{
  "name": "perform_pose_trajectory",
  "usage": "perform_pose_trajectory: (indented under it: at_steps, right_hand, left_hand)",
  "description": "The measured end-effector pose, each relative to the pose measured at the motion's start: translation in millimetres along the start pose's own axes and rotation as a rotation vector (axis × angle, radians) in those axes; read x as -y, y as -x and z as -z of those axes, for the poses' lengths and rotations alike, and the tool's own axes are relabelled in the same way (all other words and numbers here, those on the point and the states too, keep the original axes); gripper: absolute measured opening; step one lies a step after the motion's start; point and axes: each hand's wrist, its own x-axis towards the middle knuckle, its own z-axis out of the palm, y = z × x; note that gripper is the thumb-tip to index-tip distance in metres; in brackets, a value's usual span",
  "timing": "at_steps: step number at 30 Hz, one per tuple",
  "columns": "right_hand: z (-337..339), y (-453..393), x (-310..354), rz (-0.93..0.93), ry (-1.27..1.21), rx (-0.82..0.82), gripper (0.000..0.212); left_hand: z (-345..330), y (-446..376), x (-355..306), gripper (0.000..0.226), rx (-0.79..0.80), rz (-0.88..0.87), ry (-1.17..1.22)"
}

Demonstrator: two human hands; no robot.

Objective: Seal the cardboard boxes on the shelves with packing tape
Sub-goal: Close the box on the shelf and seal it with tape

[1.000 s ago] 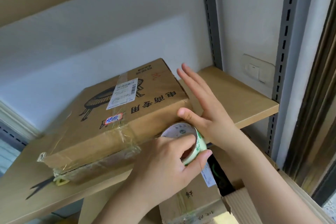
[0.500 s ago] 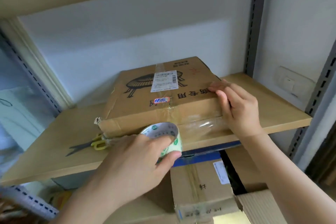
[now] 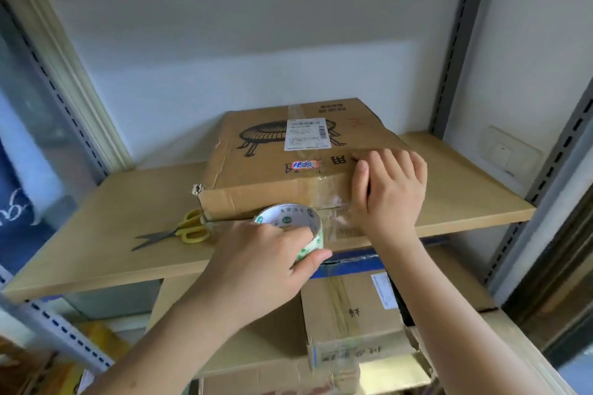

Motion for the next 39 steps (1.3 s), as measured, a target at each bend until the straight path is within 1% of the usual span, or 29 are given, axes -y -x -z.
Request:
perform_pose_trajectory:
  at_steps: [3,6,9,11,14,17,19,21,23,25,27,31,34,37,39]
  right_hand:
    - [-9.7,-3.1,-6.8,-0.010,0.074,-0.053,0.035]
    - [-13.1,-1.5,-6.9,-0.005,0.081,-0.067,0.038]
    - [-13.8,-2.0,-8.7,-0.006,0.090,-0.077,0.041]
    - [-12.5,-2.7,-14.8,-0.014,0.075,-0.075,0.043]
    - [-9.1,-3.1,-18.4,-0.023,0.071,-0.064,0.046]
    - [-5.8,-3.4,-8.8,-0.045,0.066,-0.021,0.043]
    - [-0.7,-4.8,-0.4,-0.070,0.068,0.012,0.039]
    - [6.0,-6.9,13.1,-0.134,0.064,0.038,0.037]
    - [9.0,-5.2,34.9,-0.161,0.046,0.054,0.039]
    - [5.2,4.4,57.1,-0.097,0.025,0.060,0.040]
    - [-3.0,12.1,65.7,-0.034,0.056,0.048,0.038]
    - [-17.3,9.0,55.4,-0.011,0.126,-0.009,0.037]
    - [-21.4,9.7,52.9,0.007,0.130,-0.023,0.037]
    - [-22.3,8.5,52.3,0.011,0.144,-0.016,0.039]
    - [-22.4,6.7,50.4,0.026,0.128,-0.026,0.038]
  left_hand:
    - [-0.2,-2.6,4.2,0.050,-0.043,-0.016,-0.028]
    - [-1.9,4.4,9.2,0.049,-0.048,-0.038,-0.018]
    - [2.6,25.6,18.5,0.033,-0.007,-0.094,-0.028]
    - [17.0,40.7,34.4,0.032,-0.060,-0.028,-0.083]
    - [29.7,50.4,56.6,0.041,-0.187,0.065,-0.205]
    - [26.5,47.3,60.7,0.048,-0.239,0.123,-0.234]
    - [22.6,45.0,61.9,0.048,-0.269,0.174,-0.239]
    - [20.1,45.9,63.1,0.046,-0.301,0.204,-0.251]
    - [19.4,46.5,63.3,0.045,-0.325,0.226,-0.260]
    - [19.9,47.6,65.4,0.045,-0.317,0.252,-0.272]
    - [21.3,51.6,68.7,0.045,-0.309,0.266,-0.283]
    - [20.7,61.3,70.1,0.047,-0.248,0.218,-0.273]
    - [18.6,67.5,69.1,0.049,-0.210,0.247,-0.238]
    - [14.2,75.9,74.3,0.047,-0.178,0.238,-0.212]
    - [15.8,78.1,85.3,0.043,-0.112,0.253,-0.183]
